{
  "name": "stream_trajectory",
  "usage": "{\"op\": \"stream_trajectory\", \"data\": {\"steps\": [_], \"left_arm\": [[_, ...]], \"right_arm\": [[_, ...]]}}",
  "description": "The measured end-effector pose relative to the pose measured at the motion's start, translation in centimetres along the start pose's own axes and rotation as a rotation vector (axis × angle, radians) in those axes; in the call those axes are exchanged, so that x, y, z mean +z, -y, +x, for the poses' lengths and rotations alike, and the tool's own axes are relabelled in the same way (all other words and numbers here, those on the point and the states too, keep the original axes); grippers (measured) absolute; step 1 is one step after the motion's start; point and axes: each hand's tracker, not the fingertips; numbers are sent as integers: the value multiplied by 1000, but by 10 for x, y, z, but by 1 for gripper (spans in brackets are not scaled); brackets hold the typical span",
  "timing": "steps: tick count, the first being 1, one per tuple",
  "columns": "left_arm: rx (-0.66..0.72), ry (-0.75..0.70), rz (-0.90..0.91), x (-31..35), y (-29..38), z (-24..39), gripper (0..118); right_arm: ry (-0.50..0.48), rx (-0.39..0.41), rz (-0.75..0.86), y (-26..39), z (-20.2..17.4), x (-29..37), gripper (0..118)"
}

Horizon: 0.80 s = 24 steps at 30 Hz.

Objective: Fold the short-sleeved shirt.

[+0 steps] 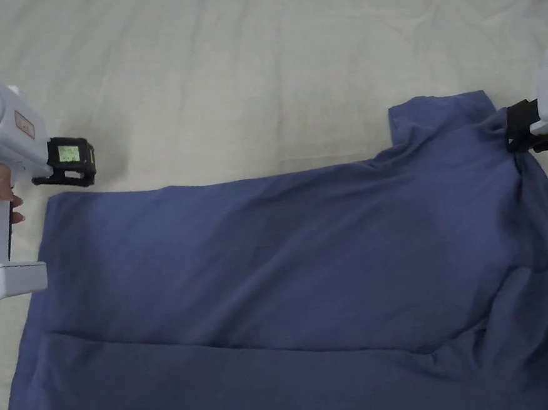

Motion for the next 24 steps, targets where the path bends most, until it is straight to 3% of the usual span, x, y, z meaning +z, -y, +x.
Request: {"op": "stream_trajectory", "data": {"steps": [6, 8, 15, 24], "left_arm": [[14, 53, -25, -12, 6, 11, 40], [0, 65, -33, -10, 4, 13, 0], [33, 88, 89, 15, 14, 4, 0], [49, 159, 254, 118, 78, -23, 0]], "right_arm": [[-3, 5, -12, 6, -5, -2, 2], [-3, -2, -12, 8, -4, -2, 2], [1, -23, 32, 19, -1, 19, 2], [-30, -46, 148, 68, 14, 108, 2]]}}
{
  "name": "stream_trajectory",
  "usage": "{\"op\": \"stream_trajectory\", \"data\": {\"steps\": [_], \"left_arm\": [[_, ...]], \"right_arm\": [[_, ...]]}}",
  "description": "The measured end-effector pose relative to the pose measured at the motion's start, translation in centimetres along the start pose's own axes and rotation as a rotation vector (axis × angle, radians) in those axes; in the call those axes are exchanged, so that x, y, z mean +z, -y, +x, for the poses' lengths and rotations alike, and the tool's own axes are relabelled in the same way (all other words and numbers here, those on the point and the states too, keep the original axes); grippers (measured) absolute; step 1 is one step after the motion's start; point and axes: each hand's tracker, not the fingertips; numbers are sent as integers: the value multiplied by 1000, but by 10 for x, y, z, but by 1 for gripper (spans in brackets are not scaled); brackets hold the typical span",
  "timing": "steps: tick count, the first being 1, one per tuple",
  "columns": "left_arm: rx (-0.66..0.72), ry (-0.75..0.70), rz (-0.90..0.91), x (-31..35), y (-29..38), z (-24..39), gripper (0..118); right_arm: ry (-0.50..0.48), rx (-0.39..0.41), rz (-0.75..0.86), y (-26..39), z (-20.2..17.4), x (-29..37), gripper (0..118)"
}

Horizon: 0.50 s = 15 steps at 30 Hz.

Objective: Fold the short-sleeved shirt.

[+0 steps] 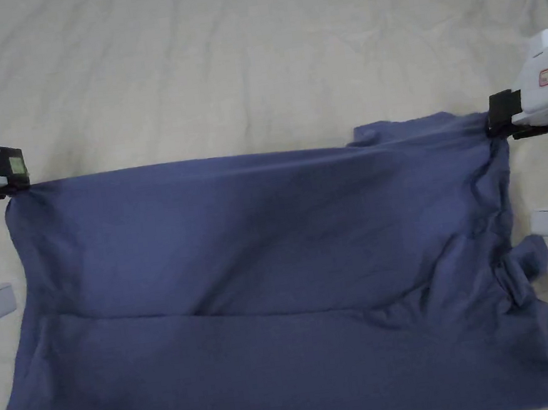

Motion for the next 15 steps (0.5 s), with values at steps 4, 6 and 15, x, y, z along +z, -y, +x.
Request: {"op": "stream_trajectory", "data": {"steps": [4, 6, 15], "left_arm": [[9, 22, 24, 41, 30, -6, 0], [2, 26, 28, 56, 48, -5, 0], [-40, 13, -48, 76, 146, -13, 0]], "right_arm": [[-25, -27, 31, 36, 9, 48, 2], [-32, -38, 35, 58, 13, 66, 2], [-18, -69, -16, 162, 34, 92, 2]]}}
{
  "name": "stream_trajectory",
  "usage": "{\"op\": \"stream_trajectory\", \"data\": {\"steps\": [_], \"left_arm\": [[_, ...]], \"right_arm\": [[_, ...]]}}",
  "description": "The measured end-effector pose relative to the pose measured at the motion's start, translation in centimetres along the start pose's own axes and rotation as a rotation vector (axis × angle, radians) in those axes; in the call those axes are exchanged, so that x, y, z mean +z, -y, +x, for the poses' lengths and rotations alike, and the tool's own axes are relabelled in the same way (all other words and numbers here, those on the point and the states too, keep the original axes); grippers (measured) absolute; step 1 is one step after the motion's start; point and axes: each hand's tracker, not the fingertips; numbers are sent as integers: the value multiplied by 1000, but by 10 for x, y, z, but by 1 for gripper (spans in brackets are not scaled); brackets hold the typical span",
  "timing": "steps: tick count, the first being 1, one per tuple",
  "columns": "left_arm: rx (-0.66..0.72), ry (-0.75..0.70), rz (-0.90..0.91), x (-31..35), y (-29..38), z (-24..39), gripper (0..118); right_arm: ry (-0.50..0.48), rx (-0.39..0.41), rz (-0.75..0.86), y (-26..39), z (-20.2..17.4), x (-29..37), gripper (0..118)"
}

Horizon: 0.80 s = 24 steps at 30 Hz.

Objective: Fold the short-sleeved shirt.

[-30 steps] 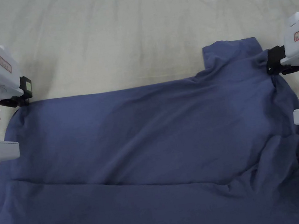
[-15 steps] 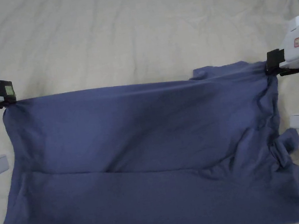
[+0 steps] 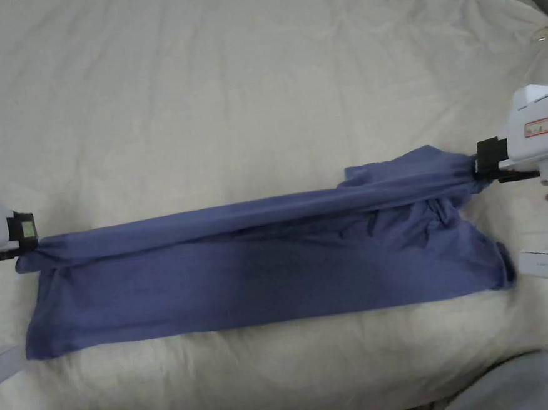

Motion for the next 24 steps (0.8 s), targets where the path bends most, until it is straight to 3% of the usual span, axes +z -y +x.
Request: {"op": "stream_trajectory", "data": {"steps": [9, 17, 18, 19, 20, 21, 22, 23, 24], "left_arm": [[63, -4, -96, -13, 76, -22, 0], [82, -39, -68, -14, 87, -14, 0], [77, -49, -62, -12, 86, -14, 7], [75, -48, -56, -9, 85, -16, 20], [91, -57, -48, -4, 82, -21, 41], [104, -80, -38, 1, 80, -24, 71], [122, -128, -15, 7, 77, -29, 102], [139, -187, 41, 16, 72, -32, 116], [151, -207, 103, 27, 66, -34, 118]], "right_arm": [[-3, -92, -91, 72, 28, -17, 2], [5, -152, -91, 96, 33, -27, 4], [6, -146, -81, 95, 33, -25, 11], [17, -130, -73, 94, 34, -22, 30], [29, -112, -72, 92, 36, -19, 65], [47, -89, -73, 90, 37, -14, 91], [60, -71, -72, 88, 39, -7, 104], [90, -9, 25, 84, 40, -1, 107], [102, 30, 95, 79, 39, 14, 106]]}}
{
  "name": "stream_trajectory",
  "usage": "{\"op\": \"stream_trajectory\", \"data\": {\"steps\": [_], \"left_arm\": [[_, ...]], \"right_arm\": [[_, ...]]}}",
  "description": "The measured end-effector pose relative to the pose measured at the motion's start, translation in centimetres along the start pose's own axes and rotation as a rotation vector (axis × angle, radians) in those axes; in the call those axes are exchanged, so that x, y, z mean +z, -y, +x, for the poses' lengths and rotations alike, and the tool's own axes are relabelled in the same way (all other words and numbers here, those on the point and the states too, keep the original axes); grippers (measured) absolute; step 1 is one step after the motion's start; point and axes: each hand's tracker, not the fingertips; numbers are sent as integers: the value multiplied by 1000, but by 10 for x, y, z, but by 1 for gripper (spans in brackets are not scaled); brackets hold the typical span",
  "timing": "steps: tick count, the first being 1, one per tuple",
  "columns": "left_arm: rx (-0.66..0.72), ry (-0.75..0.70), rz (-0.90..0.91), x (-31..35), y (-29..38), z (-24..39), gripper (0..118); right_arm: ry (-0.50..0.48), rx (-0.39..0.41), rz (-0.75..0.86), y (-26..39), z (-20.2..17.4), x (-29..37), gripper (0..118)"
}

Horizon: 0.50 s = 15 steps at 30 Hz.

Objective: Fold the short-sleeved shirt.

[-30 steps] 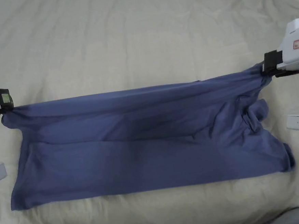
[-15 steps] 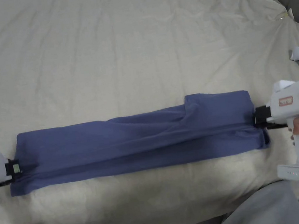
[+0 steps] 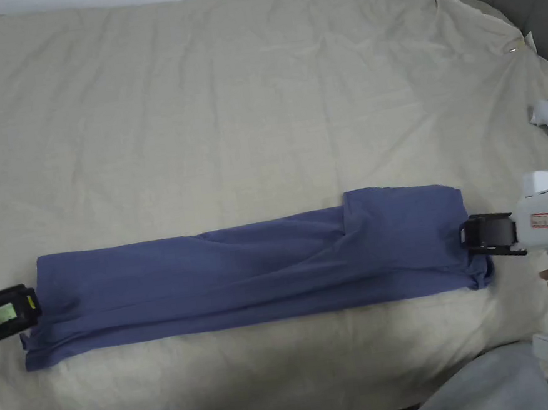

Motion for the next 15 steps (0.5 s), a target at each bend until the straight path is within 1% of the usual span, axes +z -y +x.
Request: {"op": "stream_trajectory", "data": {"steps": [2, 3, 4, 7, 8, 9, 10, 11, 12, 15], "left_arm": [[24, 39, 104, 21, -17, -1, 118], [24, 48, 120, 29, -27, 3, 118], [22, 58, 157, 38, -35, 8, 118], [3, 100, 322, 67, -48, 24, 118], [5, 84, 391, 78, -50, 33, 118], [4, 62, 460, 89, -46, 43, 118], [1, 45, 550, 99, -42, 53, 118], [-19, 49, 597, 105, -40, 61, 118], [-51, 63, 633, 112, -38, 70, 118], [-99, 116, 696, 122, -25, 89, 116]], "right_arm": [[24, 63, 146, -14, -4, 23, 106], [96, 59, 136, -20, -5, 32, 106], [125, 69, 178, -24, -11, 44, 106], [105, 82, 403, -37, -29, 79, 108], [-55, 21, 423, -36, -43, 92, 110], [-62, 9, 473, -37, -49, 100, 113], [-80, 6, 527, -37, -56, 107, 114], [-81, 13, 567, -36, -62, 111, 115], [-26, 104, 690, -35, -68, 114, 115], [-37, 142, 741, -25, -85, 117, 113]]}}
